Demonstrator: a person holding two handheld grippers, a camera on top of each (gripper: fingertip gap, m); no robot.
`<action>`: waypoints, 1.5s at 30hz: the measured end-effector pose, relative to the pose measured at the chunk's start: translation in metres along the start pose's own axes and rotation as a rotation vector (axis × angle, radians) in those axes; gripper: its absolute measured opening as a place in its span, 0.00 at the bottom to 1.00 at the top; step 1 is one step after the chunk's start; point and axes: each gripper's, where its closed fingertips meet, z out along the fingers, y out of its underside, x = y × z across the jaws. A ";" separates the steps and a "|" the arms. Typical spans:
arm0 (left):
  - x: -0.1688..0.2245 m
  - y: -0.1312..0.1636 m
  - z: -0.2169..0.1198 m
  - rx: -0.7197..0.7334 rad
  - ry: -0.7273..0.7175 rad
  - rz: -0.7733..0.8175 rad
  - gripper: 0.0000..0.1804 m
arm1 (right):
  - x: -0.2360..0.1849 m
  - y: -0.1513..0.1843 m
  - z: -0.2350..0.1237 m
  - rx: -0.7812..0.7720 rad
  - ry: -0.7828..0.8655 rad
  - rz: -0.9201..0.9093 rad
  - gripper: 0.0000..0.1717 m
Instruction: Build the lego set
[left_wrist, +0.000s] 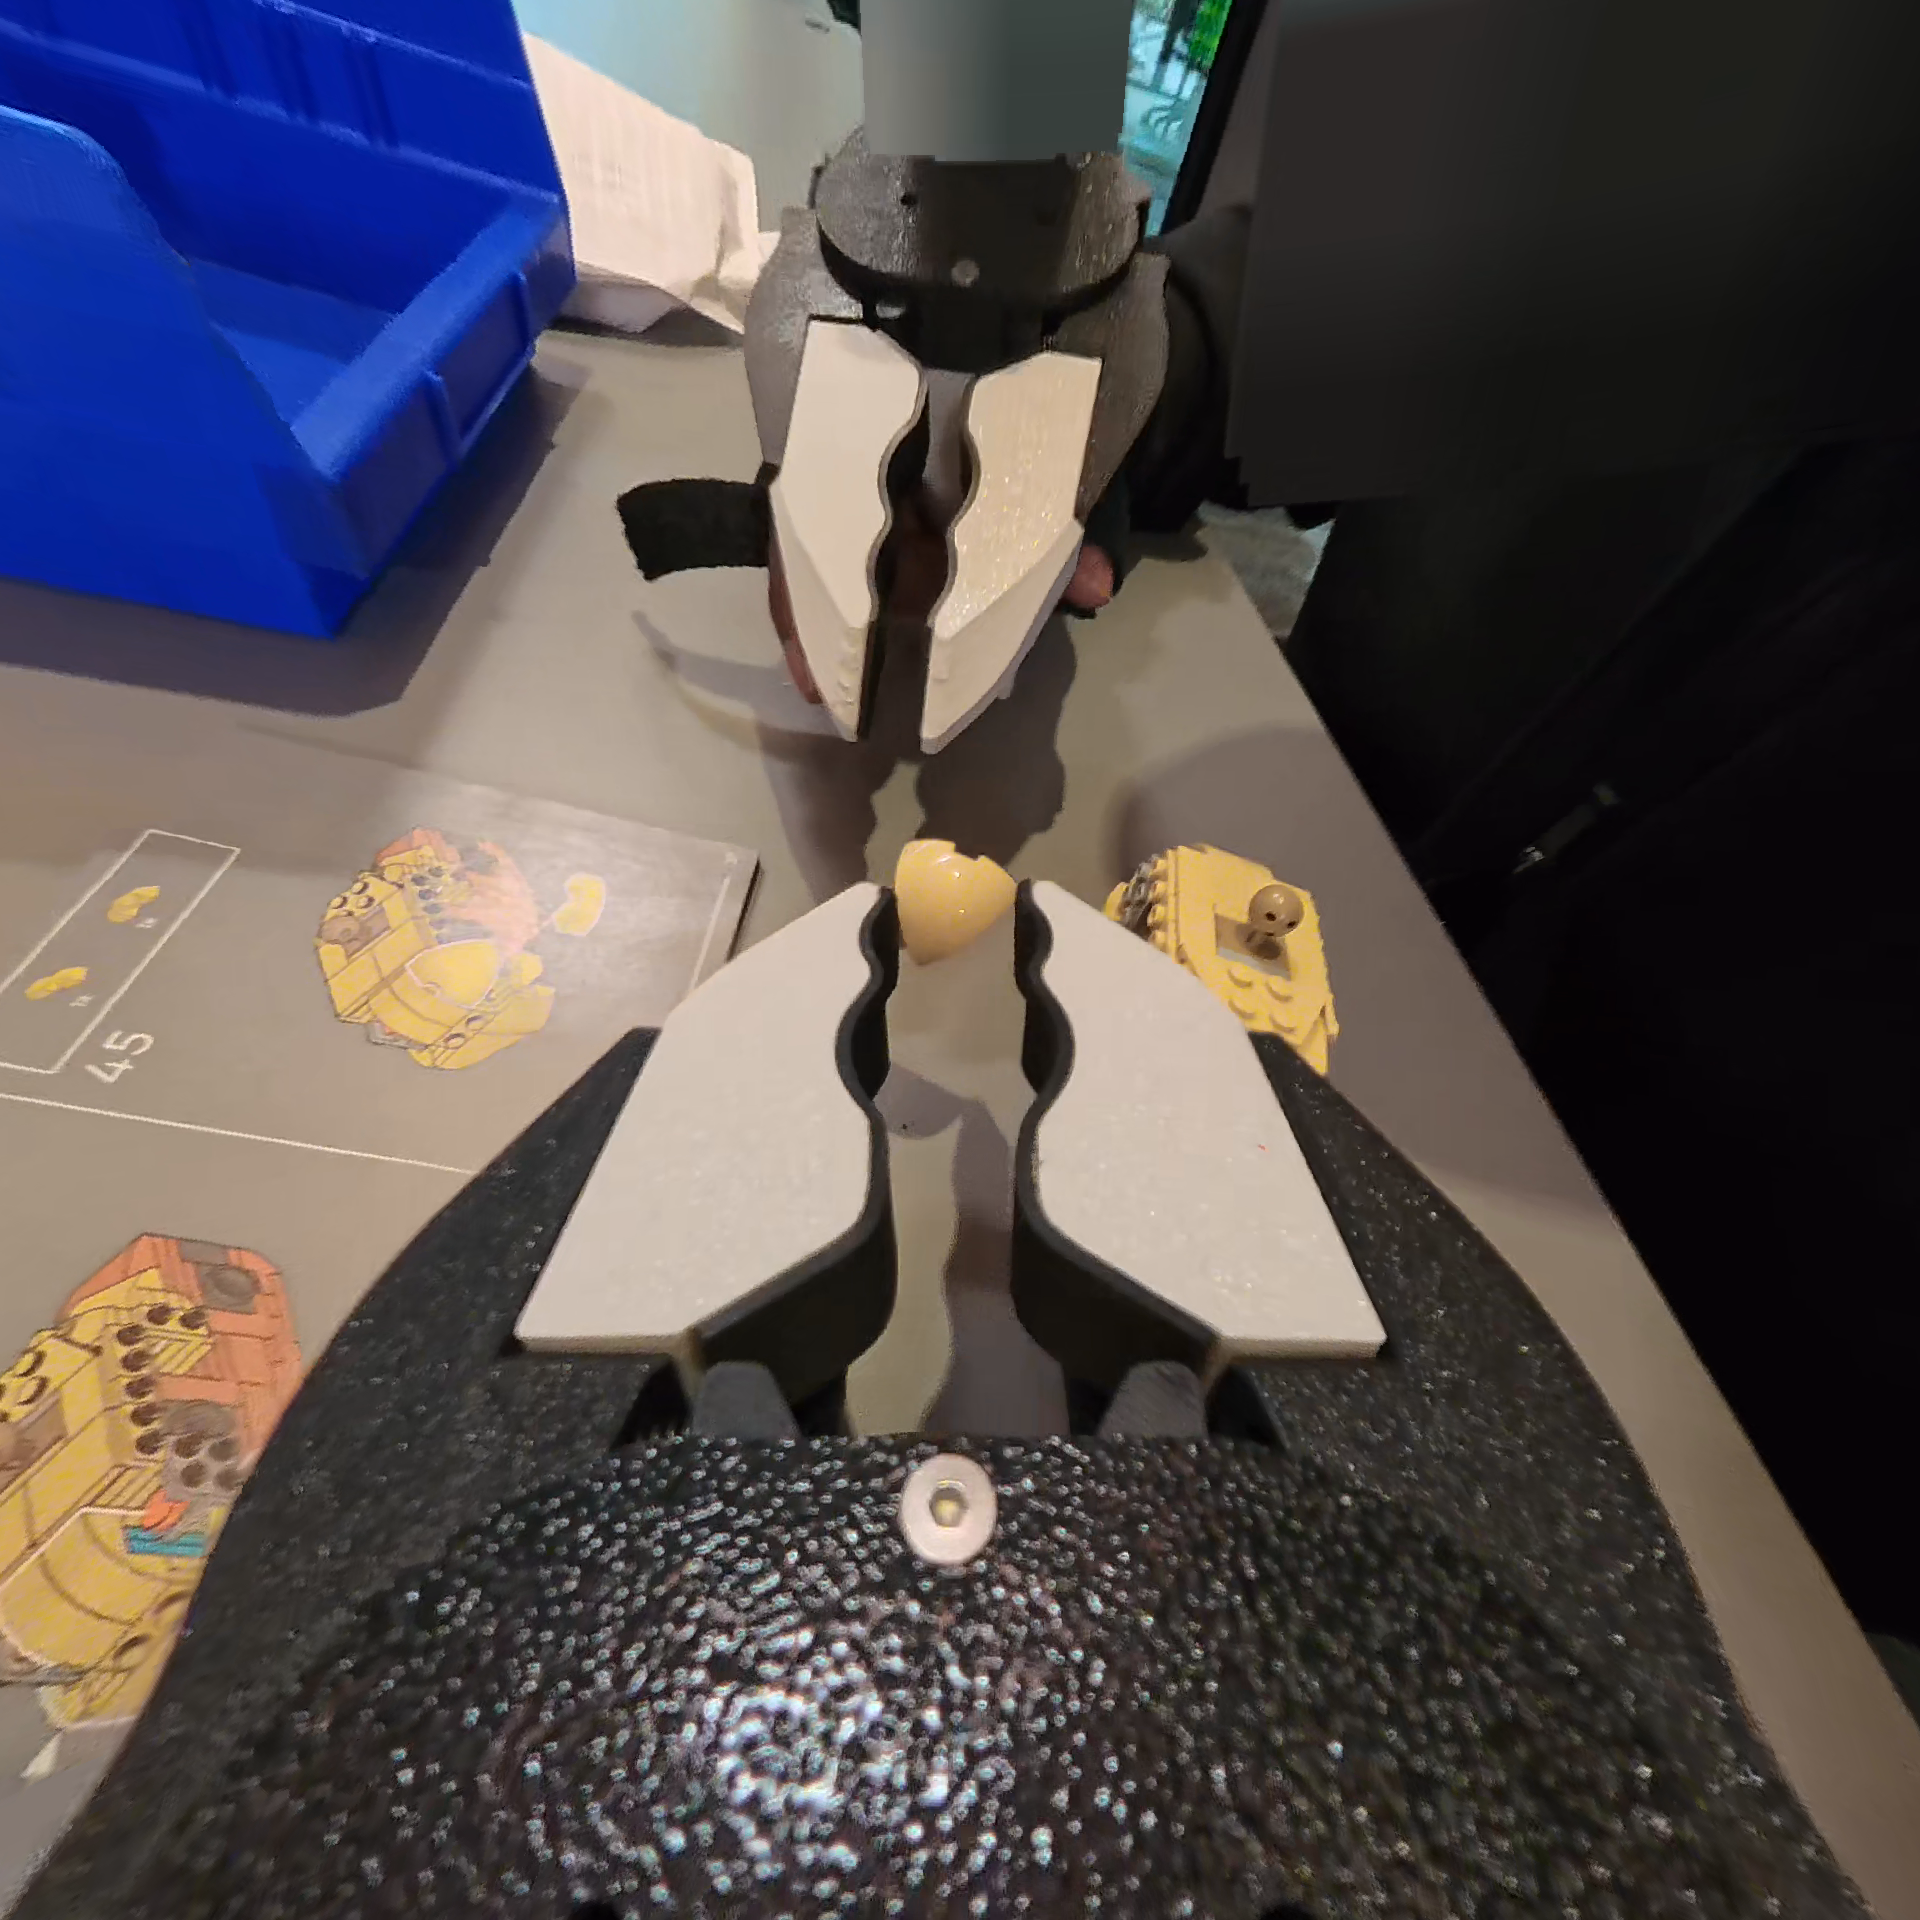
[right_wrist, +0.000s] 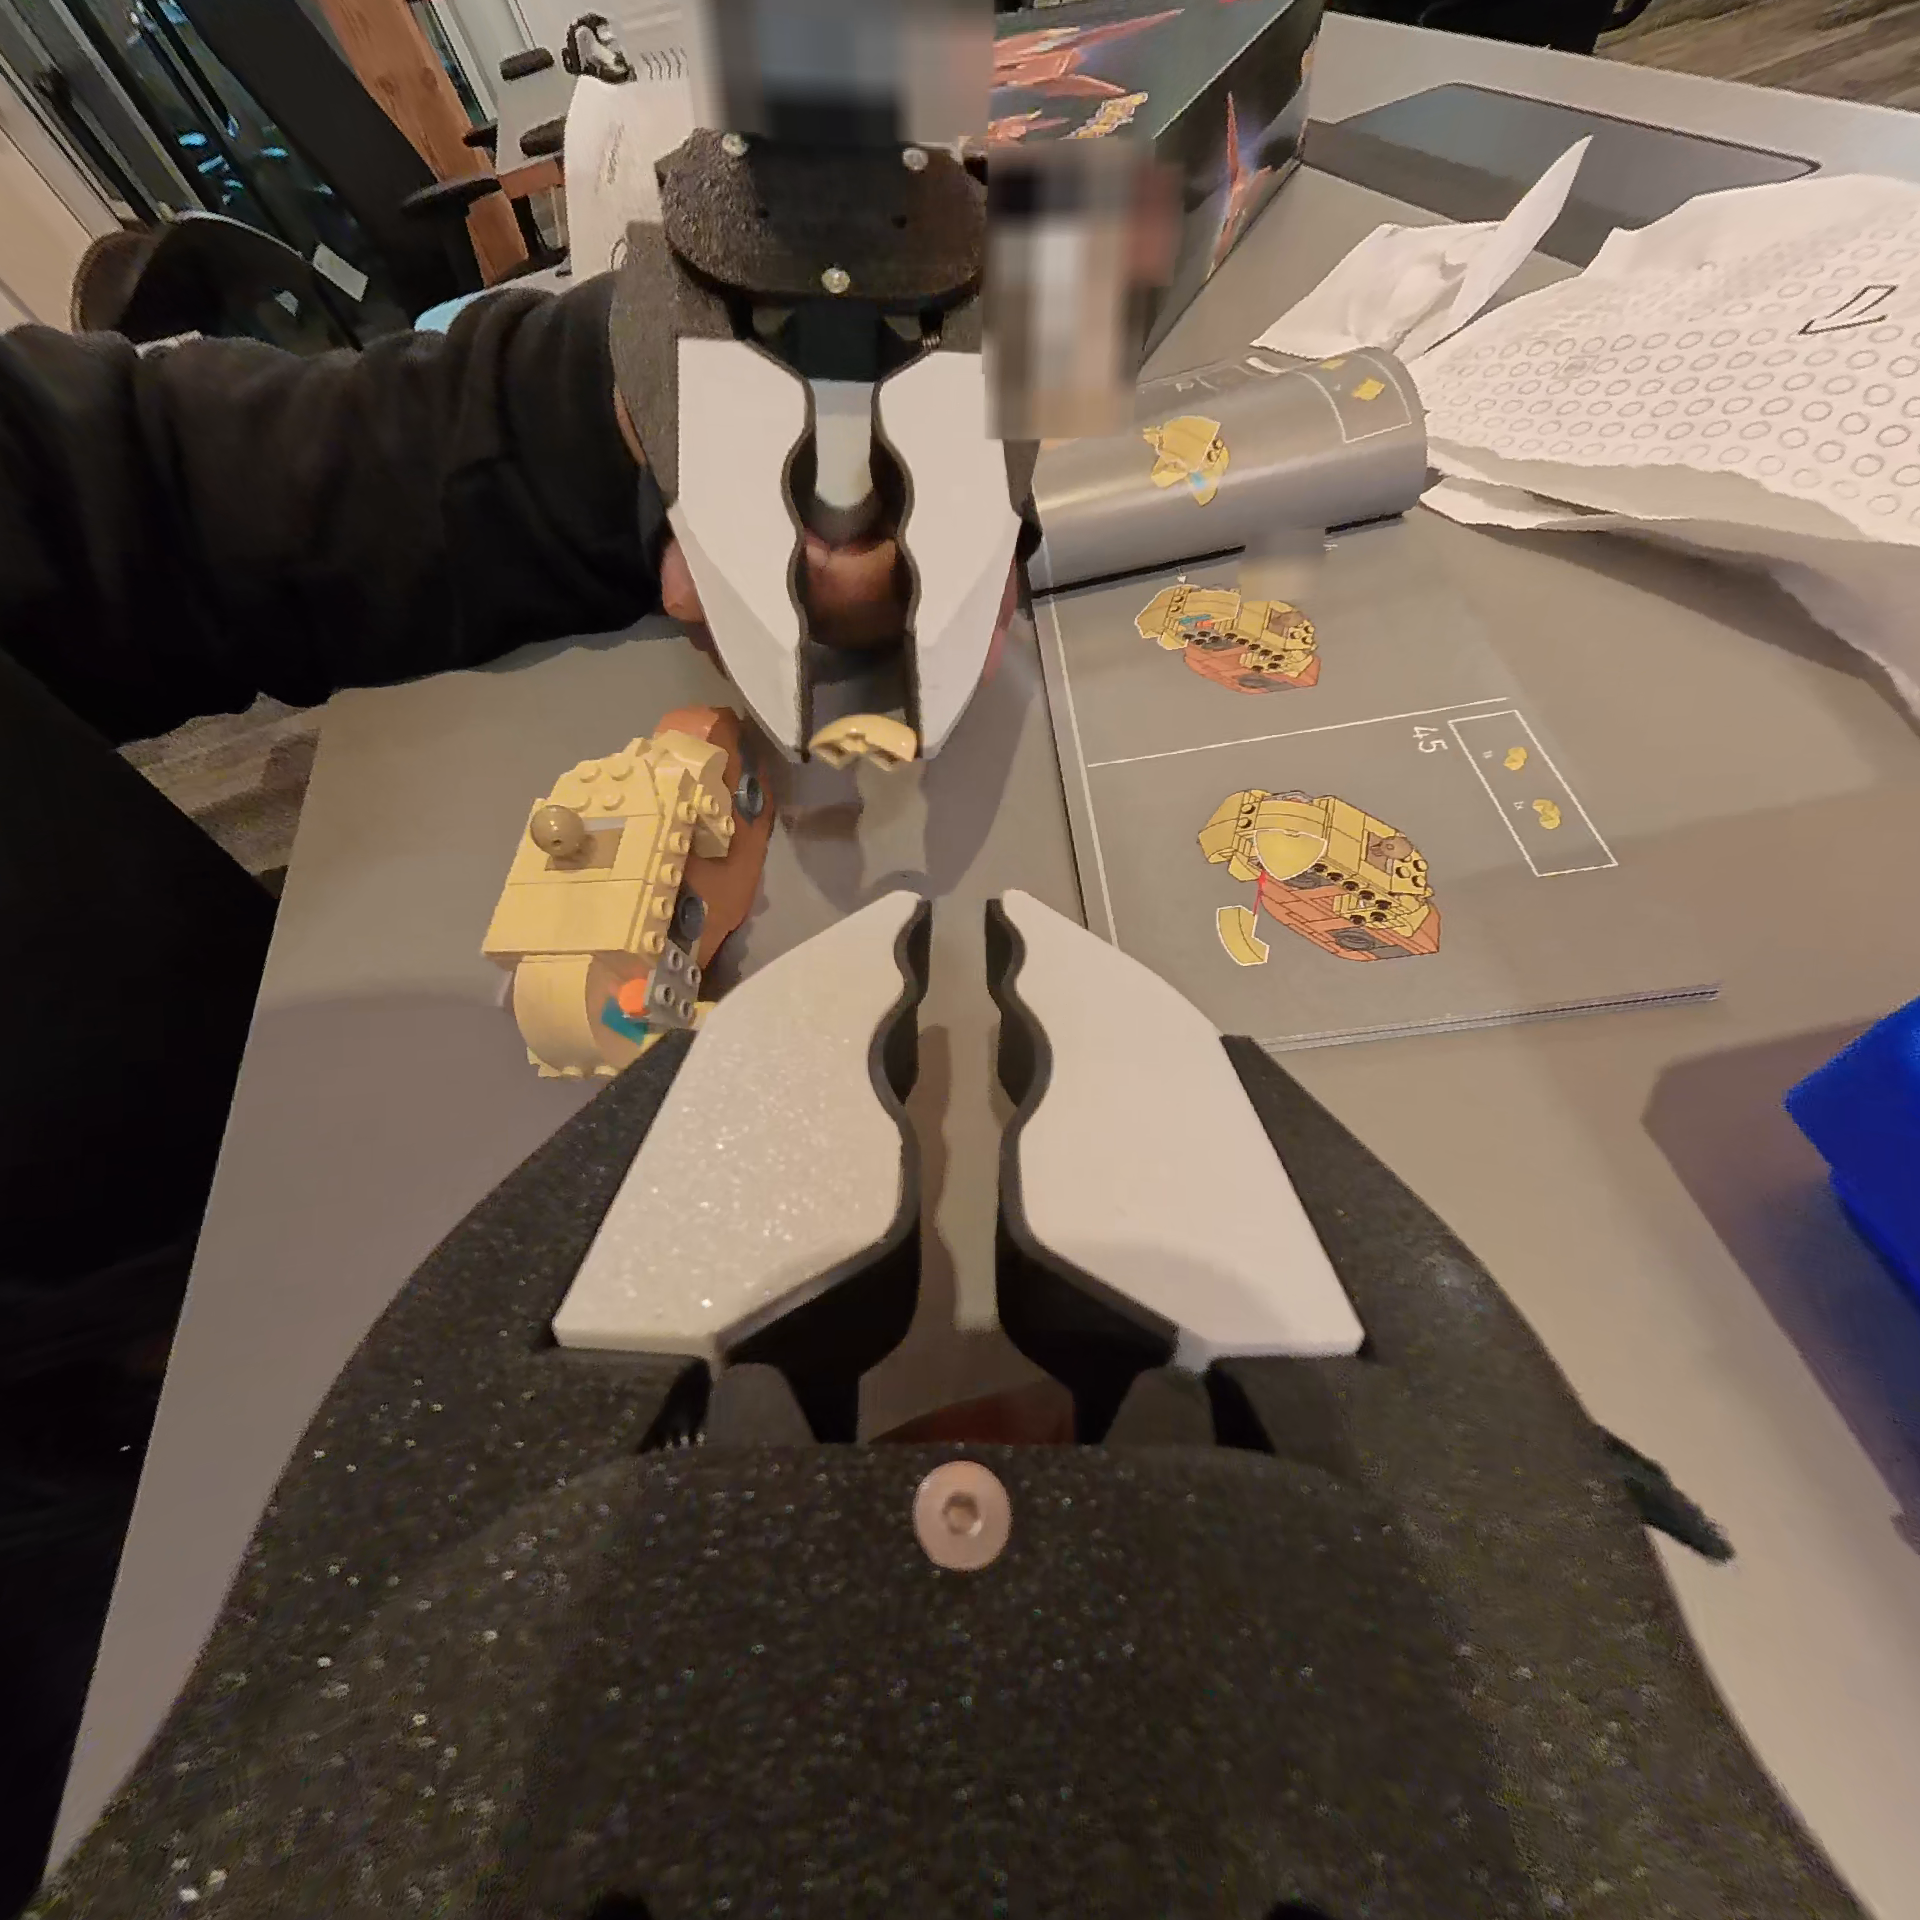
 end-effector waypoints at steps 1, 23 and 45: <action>0.002 -0.001 0.000 0.005 0.021 -0.019 0.11 | 0.000 0.000 0.000 -0.001 0.001 -0.012 0.06; 0.025 -0.005 0.022 -0.568 0.340 -0.093 0.11 | -0.052 0.033 -0.018 -0.172 -0.064 -0.210 0.10; 0.035 0.010 0.029 -1.177 0.794 -0.092 0.11 | -0.087 0.033 -0.011 -0.067 0.034 -0.115 0.11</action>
